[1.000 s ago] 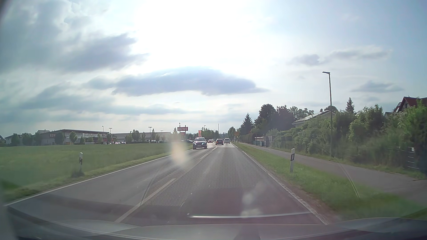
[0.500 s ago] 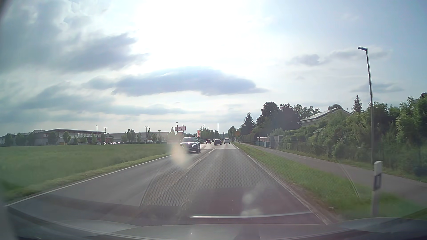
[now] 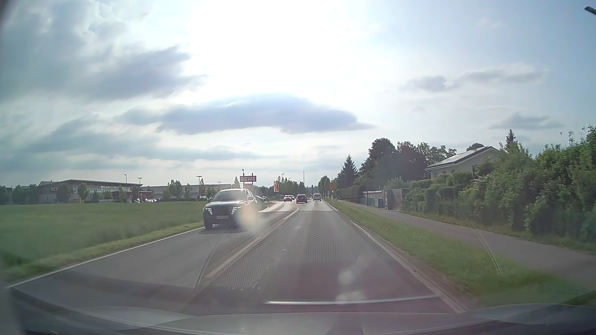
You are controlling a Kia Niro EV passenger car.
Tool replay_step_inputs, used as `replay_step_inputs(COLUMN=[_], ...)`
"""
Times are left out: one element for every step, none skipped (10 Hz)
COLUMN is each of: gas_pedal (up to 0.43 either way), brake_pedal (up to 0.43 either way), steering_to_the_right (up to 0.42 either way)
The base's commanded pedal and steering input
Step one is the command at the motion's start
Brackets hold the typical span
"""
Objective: Follow the waypoints while adhering to traffic rules and regulations
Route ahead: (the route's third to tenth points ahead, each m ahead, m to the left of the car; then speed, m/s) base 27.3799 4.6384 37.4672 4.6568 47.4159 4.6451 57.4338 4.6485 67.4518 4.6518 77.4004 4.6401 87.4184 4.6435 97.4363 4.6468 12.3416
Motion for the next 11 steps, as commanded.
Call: replay_step_inputs(gas_pedal=[0.169,0.169,0.169,0.169,0.169,0.169,0.169,0.169,0.169,0.169,0.169], brake_pedal=[0.0,0.0,0.0,0.0,0.0,0.0,0.0,0.0,0.0,0.0,0.0], steering_to_the_right=[0.0,0.0,0.0,0.0,0.001,0.001,0.001,0.001,0.001,0.001,0.001])
